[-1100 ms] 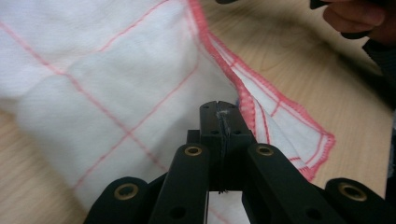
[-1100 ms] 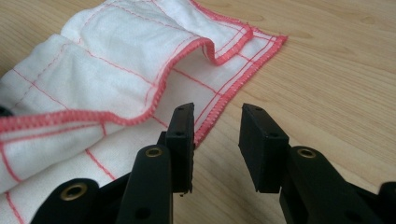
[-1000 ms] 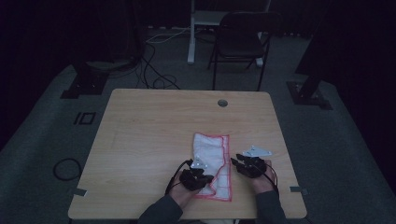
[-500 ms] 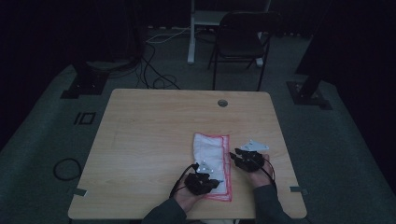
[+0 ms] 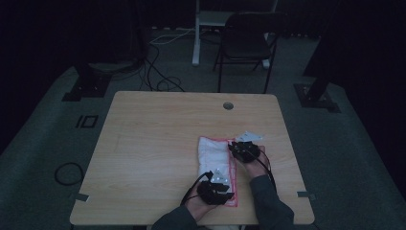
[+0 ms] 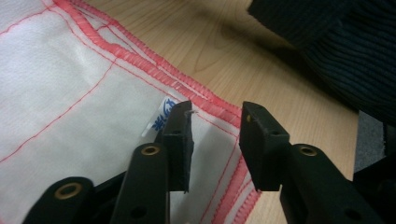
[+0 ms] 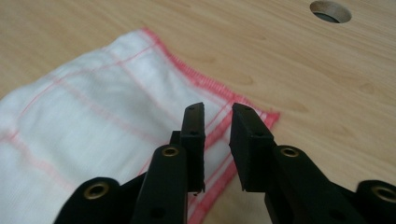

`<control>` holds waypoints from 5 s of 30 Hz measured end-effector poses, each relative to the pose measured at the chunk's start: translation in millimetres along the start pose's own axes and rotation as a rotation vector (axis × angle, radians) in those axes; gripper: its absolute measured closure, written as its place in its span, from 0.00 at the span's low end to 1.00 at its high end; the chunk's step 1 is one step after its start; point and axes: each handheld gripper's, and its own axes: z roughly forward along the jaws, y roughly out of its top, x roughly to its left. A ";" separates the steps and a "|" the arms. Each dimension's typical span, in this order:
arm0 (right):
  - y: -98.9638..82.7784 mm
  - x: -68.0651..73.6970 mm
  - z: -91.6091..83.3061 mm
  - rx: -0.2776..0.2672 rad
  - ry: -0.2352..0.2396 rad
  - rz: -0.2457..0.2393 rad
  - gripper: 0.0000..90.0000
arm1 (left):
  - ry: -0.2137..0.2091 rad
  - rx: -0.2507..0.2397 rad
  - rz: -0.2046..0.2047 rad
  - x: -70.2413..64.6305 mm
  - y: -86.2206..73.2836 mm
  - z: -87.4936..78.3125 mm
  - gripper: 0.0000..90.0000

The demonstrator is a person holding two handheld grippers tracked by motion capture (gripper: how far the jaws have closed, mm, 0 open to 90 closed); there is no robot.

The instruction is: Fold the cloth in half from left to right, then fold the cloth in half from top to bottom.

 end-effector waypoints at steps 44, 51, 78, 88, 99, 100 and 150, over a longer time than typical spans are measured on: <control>22.9 -23.7 37.2 0.090 -0.056 0.043 0.97 | 0.007 0.013 0.082 -10.4 7.1 1.1 1.00; 21.6 -26.8 38.6 0.097 -0.066 0.058 0.96 | 0.006 0.003 0.079 -9.4 7.0 3.3 1.00; 9.3 -26.8 22.7 0.064 -0.075 0.117 0.68 | 0.183 -0.159 -0.027 60.6 20.1 -55.5 0.78; -1.3 -21.8 27.7 0.067 -0.055 0.145 0.69 | 0.212 -0.187 -0.040 72.0 23.6 -64.0 0.77; -3.1 -26.4 25.1 0.058 -0.052 0.156 0.68 | 0.249 -0.198 -0.037 85.2 25.8 -68.7 0.75; -3.4 -26.3 24.8 0.057 -0.051 0.154 0.68 | 0.259 -0.202 -0.041 87.9 26.3 -69.2 0.74; -1.3 -37.8 29.2 0.040 -0.046 0.217 0.67 | 0.402 -0.191 -0.176 158.1 43.7 -36.3 0.69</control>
